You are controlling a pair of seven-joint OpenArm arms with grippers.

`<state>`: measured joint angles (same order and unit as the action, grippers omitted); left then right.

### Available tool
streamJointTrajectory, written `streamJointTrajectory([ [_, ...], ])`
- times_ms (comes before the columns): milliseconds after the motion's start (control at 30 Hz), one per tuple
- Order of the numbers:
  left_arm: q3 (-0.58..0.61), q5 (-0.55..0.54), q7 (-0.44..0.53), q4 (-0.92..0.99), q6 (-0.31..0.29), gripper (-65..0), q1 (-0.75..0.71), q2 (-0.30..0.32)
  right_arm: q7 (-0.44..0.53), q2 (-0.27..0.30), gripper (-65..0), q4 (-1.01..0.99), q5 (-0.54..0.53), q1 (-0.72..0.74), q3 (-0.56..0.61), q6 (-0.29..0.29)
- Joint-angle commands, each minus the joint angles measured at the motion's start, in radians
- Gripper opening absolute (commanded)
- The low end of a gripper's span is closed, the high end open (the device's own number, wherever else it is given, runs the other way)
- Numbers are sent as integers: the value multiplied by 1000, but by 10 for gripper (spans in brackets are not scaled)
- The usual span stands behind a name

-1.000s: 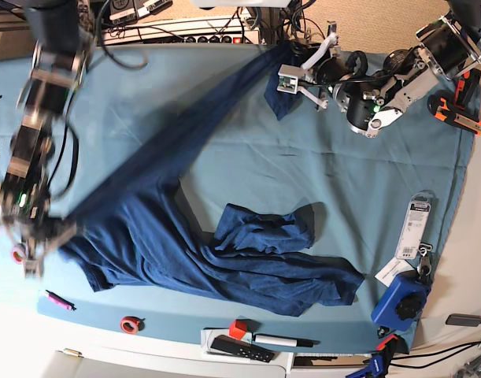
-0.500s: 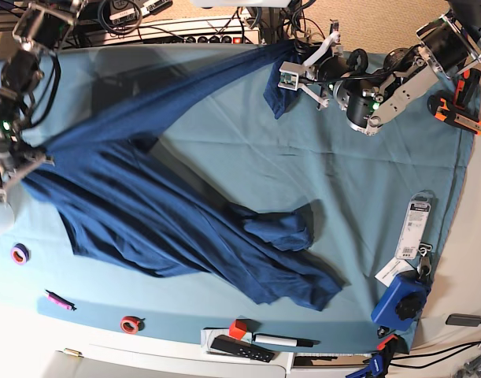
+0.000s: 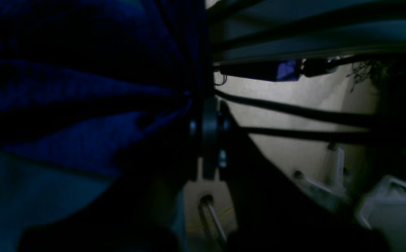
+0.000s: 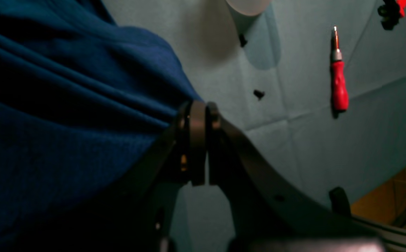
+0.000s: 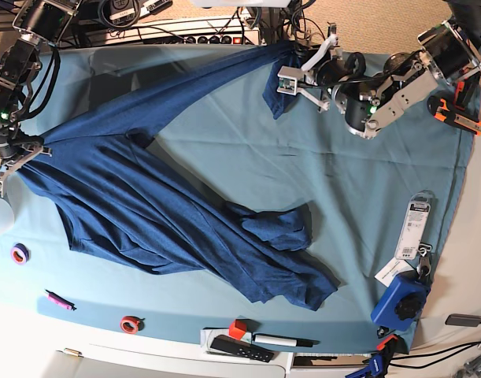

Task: Layout the t-shirt on the table in an organized manner, then fold the t-shirt properly
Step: 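Release the fabric and move the left gripper back over the shirt, then grasp the bunched sleeve with the left gripper and stretch it outward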

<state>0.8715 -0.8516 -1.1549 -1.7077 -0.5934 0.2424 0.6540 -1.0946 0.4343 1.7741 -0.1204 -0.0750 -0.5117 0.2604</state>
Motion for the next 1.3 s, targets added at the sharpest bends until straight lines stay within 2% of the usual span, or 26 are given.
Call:
streamJointTrajectory([
  [0,-50,318,19,14,162,-650,109,14,33,28,-650,18,23,14,-13,-10],
  [133,-51,319,18,14,187,-650,142,14,33,28,-650,18,23,14,-13,-10],
  [333,-121,309,9,14,182,-650,139,15,33,28,-650,18,23,14,-13,-10],
  [500,-151,232,-1,14,148,-650,138,50,33,28,-650,18,23,14,-13,-10],
  [633,-151,210,6,14,148,-650,137,86,34,28,-650,18,23,14,-13,-10],
  [800,-172,170,54,13,149,-650,137,80,33,28,-650,18,23,14,-13,-10],
  [867,-185,122,56,7,148,-629,137,65,33,28,-650,18,23,14,-13,-10],
  [933,-196,93,58,-6,138,-471,137,37,32,28,-650,18,23,14,-13,-9],
  [967,-202,87,66,-13,132,-410,137,19,32,28,-650,18,23,14,-13,-9],
  [1000,-203,88,76,-17,134,-379,137,-2,32,28,-650,18,23,13,-13,-10],
  [1200,-203,98,92,-19,148,-375,119,-144,25,28,-650,18,24,13,-13,-9],
  [1267,-203,143,111,-19,151,-375,105,-188,25,28,-650,18,24,13,-13,-9],
])
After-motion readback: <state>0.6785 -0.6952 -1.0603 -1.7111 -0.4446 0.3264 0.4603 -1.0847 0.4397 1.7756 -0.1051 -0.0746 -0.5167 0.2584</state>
